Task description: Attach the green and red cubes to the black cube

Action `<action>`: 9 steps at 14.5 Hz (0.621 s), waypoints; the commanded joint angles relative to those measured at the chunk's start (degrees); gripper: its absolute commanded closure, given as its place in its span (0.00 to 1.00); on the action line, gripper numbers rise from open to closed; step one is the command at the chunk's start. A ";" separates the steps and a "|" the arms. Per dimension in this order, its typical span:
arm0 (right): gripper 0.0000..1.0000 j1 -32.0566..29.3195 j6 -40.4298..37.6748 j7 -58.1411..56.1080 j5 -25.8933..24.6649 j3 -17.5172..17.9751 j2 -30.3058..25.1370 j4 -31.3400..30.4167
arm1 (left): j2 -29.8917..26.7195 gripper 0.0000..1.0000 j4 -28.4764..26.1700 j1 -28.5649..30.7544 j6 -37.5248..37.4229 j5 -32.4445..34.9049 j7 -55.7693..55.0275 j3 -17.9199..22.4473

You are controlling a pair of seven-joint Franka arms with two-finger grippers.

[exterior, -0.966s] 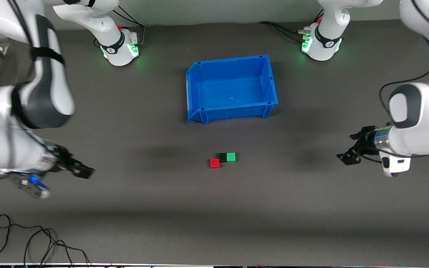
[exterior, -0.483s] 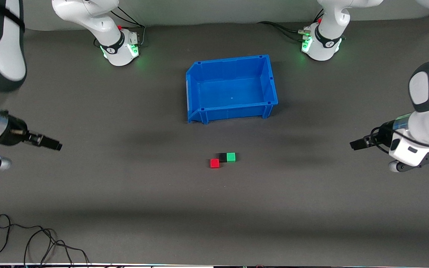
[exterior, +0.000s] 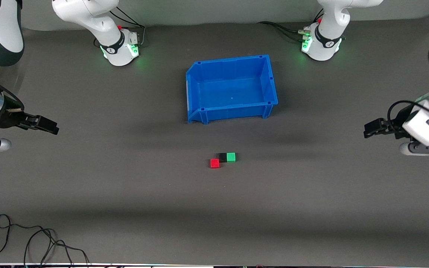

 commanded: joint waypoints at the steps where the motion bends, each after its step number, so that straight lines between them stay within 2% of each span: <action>1: 0.01 -0.32 0.15 -2.62 -0.63 -0.13 1.23 1.86 | -1.27 0.00 1.06 -0.31 -0.91 1.09 1.13 0.10; 9: 0.00 0.03 1.82 -2.62 -0.28 -0.04 1.40 1.95 | -1.01 0.00 4.50 -0.31 -4.42 1.09 1.04 0.10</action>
